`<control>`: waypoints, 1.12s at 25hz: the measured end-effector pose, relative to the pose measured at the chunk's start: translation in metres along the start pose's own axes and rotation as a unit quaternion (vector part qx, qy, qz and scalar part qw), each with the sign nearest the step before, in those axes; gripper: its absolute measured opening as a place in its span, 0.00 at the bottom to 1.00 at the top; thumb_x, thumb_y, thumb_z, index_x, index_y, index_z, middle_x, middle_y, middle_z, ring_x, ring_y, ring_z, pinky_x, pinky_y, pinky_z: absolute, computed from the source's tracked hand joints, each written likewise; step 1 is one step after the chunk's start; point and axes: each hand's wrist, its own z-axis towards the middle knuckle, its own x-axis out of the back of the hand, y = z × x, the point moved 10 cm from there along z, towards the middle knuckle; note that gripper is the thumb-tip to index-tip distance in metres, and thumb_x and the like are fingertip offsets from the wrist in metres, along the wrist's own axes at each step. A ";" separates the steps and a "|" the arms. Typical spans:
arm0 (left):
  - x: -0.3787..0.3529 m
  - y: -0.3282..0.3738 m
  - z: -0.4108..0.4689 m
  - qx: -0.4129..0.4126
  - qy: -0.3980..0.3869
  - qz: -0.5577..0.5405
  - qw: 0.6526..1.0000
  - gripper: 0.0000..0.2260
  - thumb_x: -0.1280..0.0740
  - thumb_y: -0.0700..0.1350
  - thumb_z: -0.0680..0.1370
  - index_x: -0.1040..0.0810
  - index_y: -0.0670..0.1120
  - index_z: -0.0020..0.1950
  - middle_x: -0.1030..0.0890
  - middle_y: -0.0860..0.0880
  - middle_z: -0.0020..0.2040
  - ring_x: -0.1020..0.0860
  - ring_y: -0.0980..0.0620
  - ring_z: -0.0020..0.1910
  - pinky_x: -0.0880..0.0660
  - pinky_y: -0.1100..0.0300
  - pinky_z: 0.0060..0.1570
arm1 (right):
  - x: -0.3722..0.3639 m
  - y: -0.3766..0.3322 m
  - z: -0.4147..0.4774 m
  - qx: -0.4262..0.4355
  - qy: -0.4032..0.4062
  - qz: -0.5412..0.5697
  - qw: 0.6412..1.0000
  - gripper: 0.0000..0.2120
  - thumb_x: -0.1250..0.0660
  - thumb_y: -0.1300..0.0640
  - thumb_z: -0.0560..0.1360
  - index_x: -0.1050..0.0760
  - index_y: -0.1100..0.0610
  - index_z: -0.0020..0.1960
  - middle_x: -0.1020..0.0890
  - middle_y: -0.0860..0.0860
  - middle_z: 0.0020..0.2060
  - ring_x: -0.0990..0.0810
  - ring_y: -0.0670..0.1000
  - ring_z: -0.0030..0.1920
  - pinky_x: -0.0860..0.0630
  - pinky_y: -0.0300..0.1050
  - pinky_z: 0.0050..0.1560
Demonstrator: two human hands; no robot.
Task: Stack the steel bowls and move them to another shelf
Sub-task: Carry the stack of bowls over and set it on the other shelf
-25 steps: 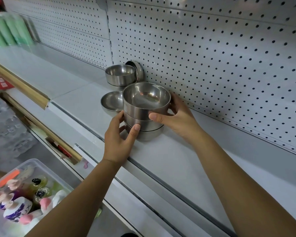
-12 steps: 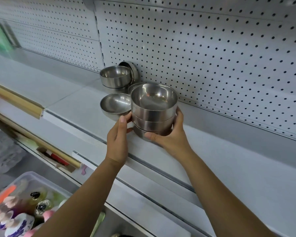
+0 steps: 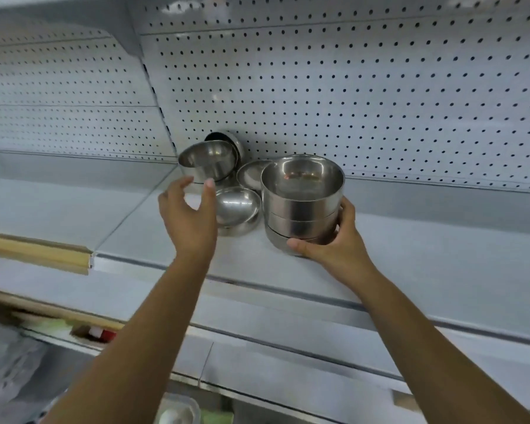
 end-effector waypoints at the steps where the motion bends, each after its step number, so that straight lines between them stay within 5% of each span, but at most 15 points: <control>1: -0.008 -0.004 0.017 -0.005 -0.024 0.030 0.999 0.18 0.30 0.57 0.79 0.24 0.51 0.65 0.26 0.46 0.67 0.28 0.50 0.67 0.33 0.60 0.65 | -0.002 0.001 -0.003 0.003 0.021 -0.001 1.000 0.58 0.13 0.43 0.57 0.45 0.37 0.77 0.27 0.41 0.70 0.25 0.45 0.67 0.25 0.37 0.61; 5: -0.045 -0.038 0.073 -0.012 -0.099 0.160 0.982 0.31 0.31 0.64 0.75 0.27 0.46 0.70 0.28 0.40 0.69 0.32 0.38 0.71 0.30 0.41 0.69 | -0.003 0.002 -0.010 0.011 0.059 -0.017 0.998 0.59 0.13 0.38 0.55 0.44 0.36 0.77 0.26 0.39 0.70 0.25 0.46 0.69 0.22 0.49 0.68; 7: -0.055 -0.049 0.092 -0.016 -0.119 0.206 0.971 0.34 0.32 0.67 0.74 0.28 0.46 0.72 0.28 0.39 0.68 0.29 0.36 0.68 0.28 0.41 0.66 | -0.003 0.002 -0.011 0.008 0.062 -0.021 0.998 0.59 0.13 0.37 0.54 0.44 0.34 0.77 0.26 0.37 0.69 0.24 0.44 0.69 0.22 0.51 0.68; 17: -0.053 -0.039 0.108 -0.073 -0.108 0.116 0.985 0.13 0.28 0.52 0.75 0.19 0.46 0.54 0.18 0.43 0.56 0.19 0.39 0.54 0.21 0.42 0.56 | -0.004 -0.003 -0.014 0.016 0.081 -0.034 0.996 0.54 0.12 0.44 0.58 0.41 0.34 0.75 0.24 0.31 0.63 0.22 0.40 0.64 0.21 0.45 0.65; 20: -0.044 -0.022 0.100 -0.108 -0.087 0.070 0.988 0.09 0.29 0.49 0.74 0.19 0.49 0.53 0.19 0.44 0.61 0.20 0.43 0.57 0.21 0.51 0.57 | -0.004 -0.004 -0.014 0.015 0.084 -0.041 0.996 0.54 0.13 0.43 0.58 0.42 0.31 0.73 0.25 0.29 0.62 0.23 0.39 0.64 0.22 0.43 0.63; 23: -0.029 0.008 0.085 -0.112 -0.061 -0.033 0.991 0.06 0.24 0.46 0.75 0.20 0.51 0.49 0.23 0.48 0.67 0.24 0.73 0.53 0.31 0.78 0.48 | -0.004 -0.004 -0.014 0.016 0.083 -0.044 0.995 0.54 0.13 0.41 0.57 0.43 0.29 0.72 0.25 0.28 0.61 0.22 0.40 0.64 0.21 0.44 0.63; 24: -0.024 0.019 0.076 -0.110 -0.054 -0.072 0.990 0.07 0.24 0.44 0.75 0.19 0.49 0.49 0.24 0.49 0.67 0.27 0.77 0.51 0.32 0.80 0.48 | -0.004 -0.005 -0.014 0.017 0.083 -0.044 0.995 0.54 0.13 0.41 0.57 0.42 0.29 0.72 0.25 0.28 0.61 0.22 0.41 0.64 0.21 0.45 0.64; 28: -0.017 0.062 0.039 -0.143 -0.087 -0.190 0.968 0.08 0.22 0.48 0.73 0.18 0.53 0.50 0.21 0.48 0.65 0.23 0.59 0.64 0.28 0.71 0.60 | -0.004 -0.004 -0.013 0.019 0.083 -0.046 0.995 0.55 0.13 0.42 0.57 0.42 0.32 0.74 0.24 0.29 0.61 0.21 0.43 0.64 0.20 0.47 0.65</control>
